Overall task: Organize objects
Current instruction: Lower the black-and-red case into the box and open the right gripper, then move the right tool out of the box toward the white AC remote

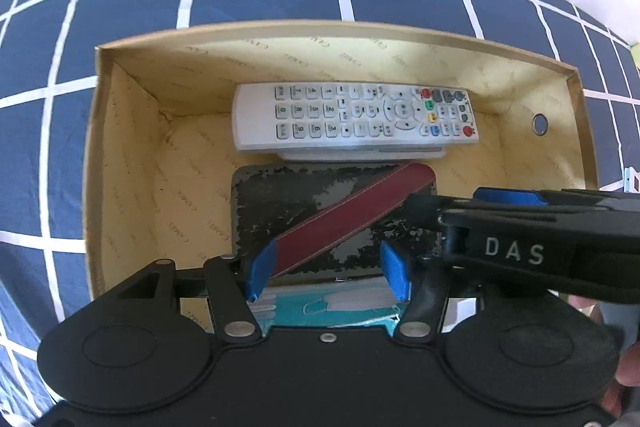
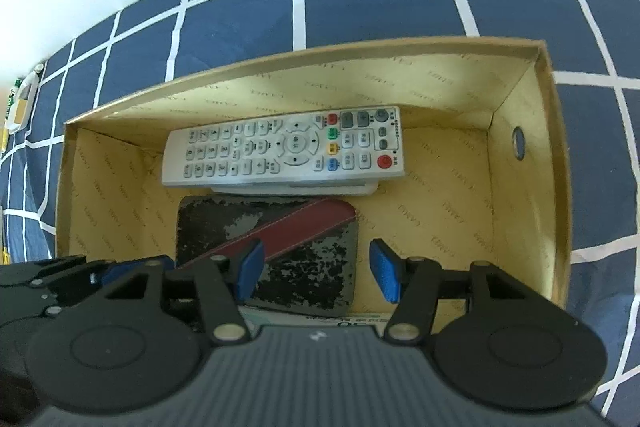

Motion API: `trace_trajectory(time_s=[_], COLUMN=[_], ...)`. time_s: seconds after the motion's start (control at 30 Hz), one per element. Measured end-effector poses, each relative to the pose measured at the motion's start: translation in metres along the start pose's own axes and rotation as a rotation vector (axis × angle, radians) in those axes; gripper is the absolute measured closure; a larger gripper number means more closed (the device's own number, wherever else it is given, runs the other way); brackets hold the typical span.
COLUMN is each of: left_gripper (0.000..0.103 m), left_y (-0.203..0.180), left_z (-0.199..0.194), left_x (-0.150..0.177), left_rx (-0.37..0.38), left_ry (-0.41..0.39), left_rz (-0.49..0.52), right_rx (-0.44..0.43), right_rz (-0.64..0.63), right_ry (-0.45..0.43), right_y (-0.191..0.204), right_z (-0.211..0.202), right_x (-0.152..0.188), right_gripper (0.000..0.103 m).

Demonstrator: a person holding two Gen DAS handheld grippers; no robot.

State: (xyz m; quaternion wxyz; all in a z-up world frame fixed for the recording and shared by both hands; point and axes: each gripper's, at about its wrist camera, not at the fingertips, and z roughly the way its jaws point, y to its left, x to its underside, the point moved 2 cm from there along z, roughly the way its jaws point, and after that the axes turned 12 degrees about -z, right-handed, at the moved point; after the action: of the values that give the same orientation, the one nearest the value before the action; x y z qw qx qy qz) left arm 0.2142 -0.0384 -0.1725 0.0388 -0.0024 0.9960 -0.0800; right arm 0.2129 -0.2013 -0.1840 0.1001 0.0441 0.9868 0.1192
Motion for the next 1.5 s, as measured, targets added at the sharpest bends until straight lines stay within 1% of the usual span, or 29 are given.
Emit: trace_trajectory(time_s=[0.17, 0.33, 0.37, 0.4, 0.43, 0.53, 0.6, 0.73, 0.77, 0.83, 0.97, 1.03, 1.1, 1.2, 1.27, 1.5], left_gripper=[0.043, 0.031, 0.030, 0.028, 0.025, 0.020, 0.019, 0.011, 0.011, 0.011, 0.009, 0.006, 0.005, 0.005, 0.005, 0.005], left_y=[-0.004, -0.010, -0.011, -0.012, -0.013, -0.017, -0.019, -0.026, -0.028, -0.033, -0.046, -0.054, -0.063, -0.078, -0.089, -0.143], left_z=[-0.023, -0.054, -0.060, -0.068, -0.073, -0.090, -0.099, -0.113, -0.116, -0.120, -0.124, -0.123, -0.123, -0.121, -0.120, -0.111], left_x=[0.009, 0.026, 0.029, 0.034, 0.037, 0.051, 0.060, 0.077, 0.082, 0.091, 0.106, 0.111, 0.117, 0.125, 0.130, 0.143], left_rx=[0.001, 0.006, 0.008, 0.014, 0.016, 0.021, 0.024, 0.027, 0.027, 0.031, 0.037, 0.039, 0.041, 0.055, 0.062, 0.071], left_ry=[-0.054, -0.118, -0.128, -0.142, -0.152, -0.186, -0.203, -0.229, -0.237, -0.245, -0.248, -0.249, -0.253, -0.253, -0.249, -0.233], left_rz=[-0.012, -0.016, -0.020, -0.023, -0.023, -0.020, -0.016, -0.001, 0.006, 0.020, 0.046, 0.067, 0.090, 0.113, 0.132, 0.218], right_rx=[0.012, 0.038, 0.044, 0.049, 0.055, 0.067, 0.078, 0.097, 0.099, 0.111, 0.120, 0.130, 0.140, 0.165, 0.164, 0.193], right_rz=[-0.005, -0.018, -0.020, -0.021, -0.022, -0.021, -0.016, -0.001, 0.005, 0.014, 0.044, 0.060, 0.077, 0.103, 0.132, 0.218], right_ry=[-0.052, -0.103, -0.113, -0.124, -0.135, -0.163, -0.180, -0.205, -0.213, -0.222, -0.233, -0.241, -0.248, -0.254, -0.263, -0.292], right_y=[-0.001, -0.003, -0.003, -0.003, -0.003, -0.005, -0.006, -0.012, -0.013, -0.017, -0.027, -0.033, -0.040, -0.054, -0.066, -0.111], right_z=[-0.024, -0.057, -0.063, -0.069, -0.077, -0.097, -0.109, -0.129, -0.135, -0.144, -0.156, -0.162, -0.167, -0.174, -0.180, -0.202], right_x=[0.001, 0.008, 0.011, 0.014, 0.018, 0.033, 0.044, 0.067, 0.073, 0.085, 0.105, 0.115, 0.125, 0.137, 0.144, 0.168], right_gripper=[0.044, 0.040, 0.039, 0.035, 0.032, 0.027, 0.024, 0.019, 0.018, 0.015, 0.013, 0.010, 0.008, 0.008, 0.008, 0.008])
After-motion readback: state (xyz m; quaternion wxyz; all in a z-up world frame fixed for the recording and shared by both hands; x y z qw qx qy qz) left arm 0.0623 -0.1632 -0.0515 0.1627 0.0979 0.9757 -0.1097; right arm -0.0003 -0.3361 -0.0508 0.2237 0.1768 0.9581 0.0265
